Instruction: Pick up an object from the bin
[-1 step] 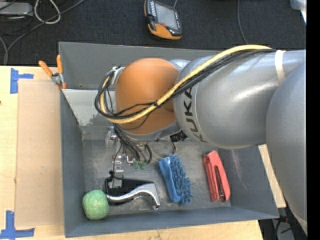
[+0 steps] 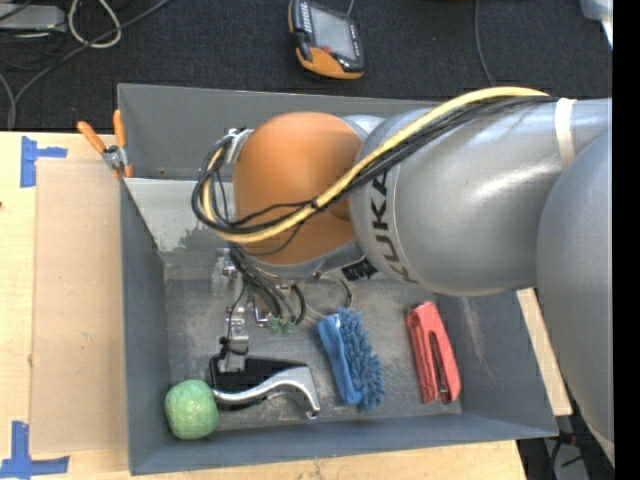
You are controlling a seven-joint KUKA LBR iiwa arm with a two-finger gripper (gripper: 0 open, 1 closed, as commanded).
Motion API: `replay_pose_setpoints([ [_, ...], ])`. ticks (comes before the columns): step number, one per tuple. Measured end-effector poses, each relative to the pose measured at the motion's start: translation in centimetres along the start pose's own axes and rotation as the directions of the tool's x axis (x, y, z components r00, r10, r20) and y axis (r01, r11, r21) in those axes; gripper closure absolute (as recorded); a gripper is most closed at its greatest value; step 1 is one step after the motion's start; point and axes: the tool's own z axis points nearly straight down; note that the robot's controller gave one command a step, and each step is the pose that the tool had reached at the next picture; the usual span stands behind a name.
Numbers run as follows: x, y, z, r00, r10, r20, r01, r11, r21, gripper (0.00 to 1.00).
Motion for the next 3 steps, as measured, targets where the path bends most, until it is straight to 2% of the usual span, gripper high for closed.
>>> replay_pose_setpoints([
  [1,1.5,-4.5,9.1,0.973,-0.229,-0.002,0.229,0.973,0.000,0.00],
  [2,4.1,-8.6,6.9,0.954,-0.301,0.003,0.301,0.954,-0.001,0.00],
  [3,3.0,-7.5,10.8,0.957,-0.291,-0.009,0.291,0.957,-0.001,0.00],
])
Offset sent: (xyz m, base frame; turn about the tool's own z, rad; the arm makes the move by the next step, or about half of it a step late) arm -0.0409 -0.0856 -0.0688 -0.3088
